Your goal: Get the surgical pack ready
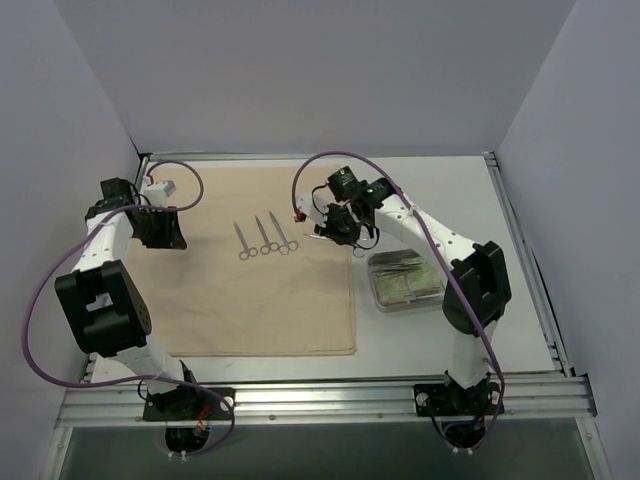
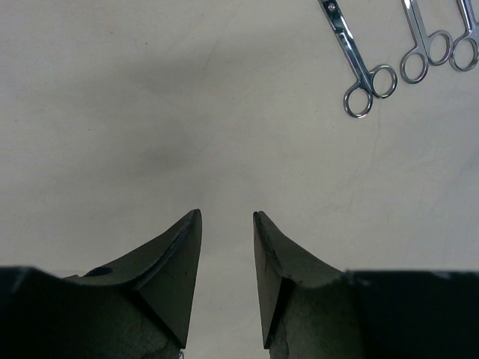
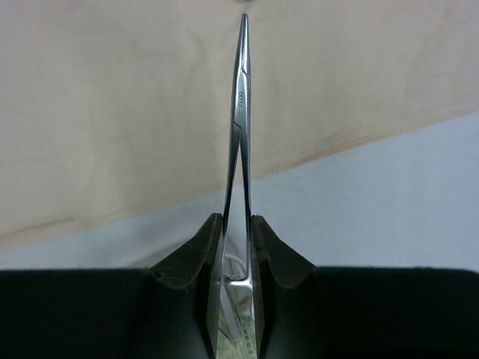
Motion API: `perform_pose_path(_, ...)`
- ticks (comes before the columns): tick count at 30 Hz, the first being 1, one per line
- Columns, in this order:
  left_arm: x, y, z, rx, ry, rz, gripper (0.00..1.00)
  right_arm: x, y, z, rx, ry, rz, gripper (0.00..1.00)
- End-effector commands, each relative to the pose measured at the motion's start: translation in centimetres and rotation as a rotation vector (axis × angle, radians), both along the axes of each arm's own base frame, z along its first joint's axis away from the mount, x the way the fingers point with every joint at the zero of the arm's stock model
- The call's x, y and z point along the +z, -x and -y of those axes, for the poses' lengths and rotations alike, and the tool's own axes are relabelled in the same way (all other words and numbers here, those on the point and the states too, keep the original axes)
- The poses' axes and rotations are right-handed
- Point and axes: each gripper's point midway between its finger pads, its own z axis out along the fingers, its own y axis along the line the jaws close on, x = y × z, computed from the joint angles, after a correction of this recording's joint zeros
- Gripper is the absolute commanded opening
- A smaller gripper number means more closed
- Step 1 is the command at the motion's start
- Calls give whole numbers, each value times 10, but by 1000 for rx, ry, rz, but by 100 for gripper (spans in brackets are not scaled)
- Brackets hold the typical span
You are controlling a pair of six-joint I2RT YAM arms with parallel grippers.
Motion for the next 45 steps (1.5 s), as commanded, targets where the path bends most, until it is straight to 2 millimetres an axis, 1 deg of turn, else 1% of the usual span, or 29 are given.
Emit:
perform_pose_path(1, 13, -2, -1, -21, 29, 48, 43, 16, 31, 32, 180, 29, -22, 0)
perform_pose_path(2, 13, -2, -2, -22, 30, 50, 43, 16, 36, 39, 200, 28, -41, 0)
perform_pose_path(3, 14, -2, -2, -21, 35, 49, 43, 18, 36, 54, 206, 33, -44, 0)
perform_pose_path(4, 16, -2, -3, -23, 37, 56, 43, 16, 36, 63, 191, 43, -49, 0)
perform_pose_path(5, 16, -2, -3, -22, 38, 57, 43, 4, 42, 75, 185, 64, -77, 0)
perform_pose_path(6, 17, -1, -4, -22, 40, 59, 43, 4, 42, 87, 193, 76, -62, 0)
perform_pose_path(7, 17, -1, -4, -22, 43, 61, 43, -9, 53, 96, 213, 99, -89, 0)
perform_pose_path(8, 19, -2, -4, -23, 46, 66, 43, -13, 57, 103, 223, 110, -97, 0)
perform_pose_path(10, 21, -1, -3, -23, 61, 66, 43, -14, 61, 119, 178, 113, -115, 0)
perform_pose_path(11, 23, -2, -2, -26, 68, 71, 43, -21, 68, 126, 168, 121, -135, 0)
perform_pose_path(12, 25, -2, -1, -29, 77, 75, 43, -17, 71, 131, 157, 115, -125, 0)
perform_pose_path(13, 26, -2, 1, -31, 85, 76, 43, -16, 71, 141, 136, 112, -123, 0)
perform_pose_path(14, 28, -3, 4, -37, 103, 83, 43, -17, 72, 147, 121, 111, -126, 0)
perform_pose_path(15, 31, -4, 5, -37, 109, 87, 43, -18, 79, 154, 105, 110, -127, 0)
perform_pose_path(17, 34, -5, 5, -34, 110, 93, 43, -20, 83, 167, 84, 128, -128, 0)
perform_pose_path(18, 36, -6, 3, -30, 103, 97, 43, -22, 89, 171, 78, 133, -132, 0)
perform_pose_path(23, 39, -8, 3, -35, 93, 102, 43, -28, 101, 190, 92, 181, -121, 0)
perform_pose_path(24, 39, -8, 3, -37, 95, 100, 43, -37, 107, 197, 88, 212, -137, 0)
perform_pose_path(27, 39, -7, 3, -37, 96, 101, 43, -44, 107, 202, 82, 230, -128, 0)
perform_pose_path(29, 39, -7, 4, -39, 99, 101, 43, -53, 109, 206, 102, 259, -141, 0)
perform_pose_path(32, 36, -6, 4, -39, 105, 94, 43, -60, 103, 210, 102, 296, -153, 0)
perform_pose_path(34, 35, -7, 4, -40, 105, 92, 43, -60, 98, 210, 119, 315, -147, 0)
perform_pose_path(36, 34, -6, 4, -40, 105, 91, 43, -63, 95, 215, 127, 357, -146, 0)
perform_pose_path(38, 32, -7, 4, -39, 107, 88, 43, -71, 96, 216, 144, 392, -158, 0)
perform_pose_path(40, 32, -8, 4, -39, 107, 88, 43, -77, 97, 211, 166, 399, -168, 0)
perform_pose_path(42, 32, -9, 4, -39, 107, 88, 43, -80, 91, 207, 172, 388, -156, 0)
perform_pose_path(45, 32, -8, 4, -43, 106, 88, 44, -80, 80, 212, 169, 414, -116, 0)
